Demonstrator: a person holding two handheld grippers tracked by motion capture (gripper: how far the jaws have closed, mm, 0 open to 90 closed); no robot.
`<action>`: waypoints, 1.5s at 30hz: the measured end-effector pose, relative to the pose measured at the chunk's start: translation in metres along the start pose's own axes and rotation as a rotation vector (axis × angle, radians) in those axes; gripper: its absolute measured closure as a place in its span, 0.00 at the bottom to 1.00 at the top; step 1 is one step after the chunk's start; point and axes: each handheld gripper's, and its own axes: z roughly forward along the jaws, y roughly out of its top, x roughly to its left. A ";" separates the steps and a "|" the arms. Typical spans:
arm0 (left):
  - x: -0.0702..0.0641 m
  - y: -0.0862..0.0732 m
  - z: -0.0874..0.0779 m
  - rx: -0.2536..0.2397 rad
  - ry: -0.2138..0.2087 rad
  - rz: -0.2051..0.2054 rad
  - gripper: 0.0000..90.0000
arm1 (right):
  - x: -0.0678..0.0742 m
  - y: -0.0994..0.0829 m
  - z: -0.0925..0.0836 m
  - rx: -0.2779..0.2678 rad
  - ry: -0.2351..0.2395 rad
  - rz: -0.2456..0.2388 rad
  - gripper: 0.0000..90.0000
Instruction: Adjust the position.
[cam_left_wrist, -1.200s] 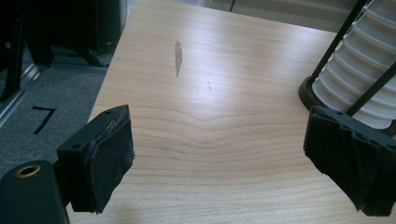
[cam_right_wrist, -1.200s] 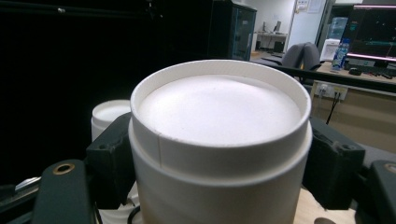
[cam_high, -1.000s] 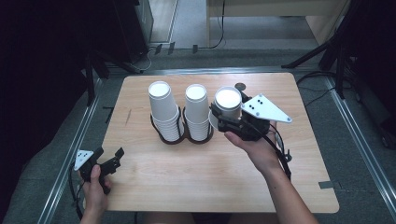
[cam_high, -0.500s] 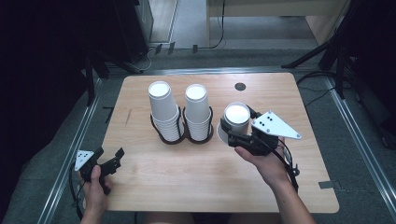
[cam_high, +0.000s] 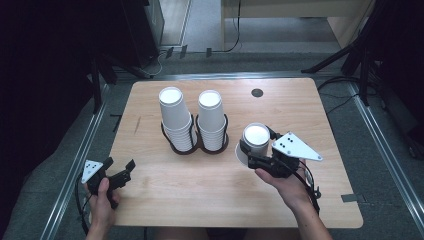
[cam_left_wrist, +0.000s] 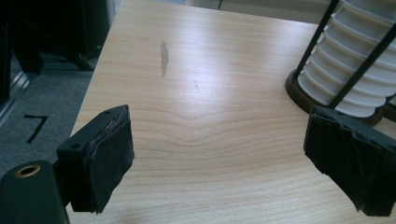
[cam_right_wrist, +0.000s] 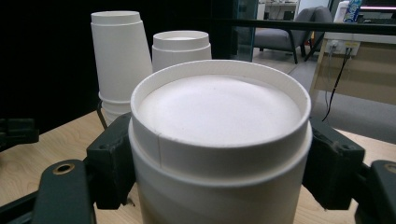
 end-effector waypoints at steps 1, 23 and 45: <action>-0.002 0.001 0.000 -0.002 0.000 0.010 0.09 | 0.000 -0.002 0.000 -0.002 0.001 0.003 0.25; -0.067 0.030 0.002 -0.031 -0.146 0.063 0.09 | -0.003 -0.020 -0.005 0.021 0.031 0.010 0.26; -0.144 0.036 0.021 -0.006 -0.401 0.140 0.09 | 0.010 -0.023 0.000 0.028 0.057 0.002 0.26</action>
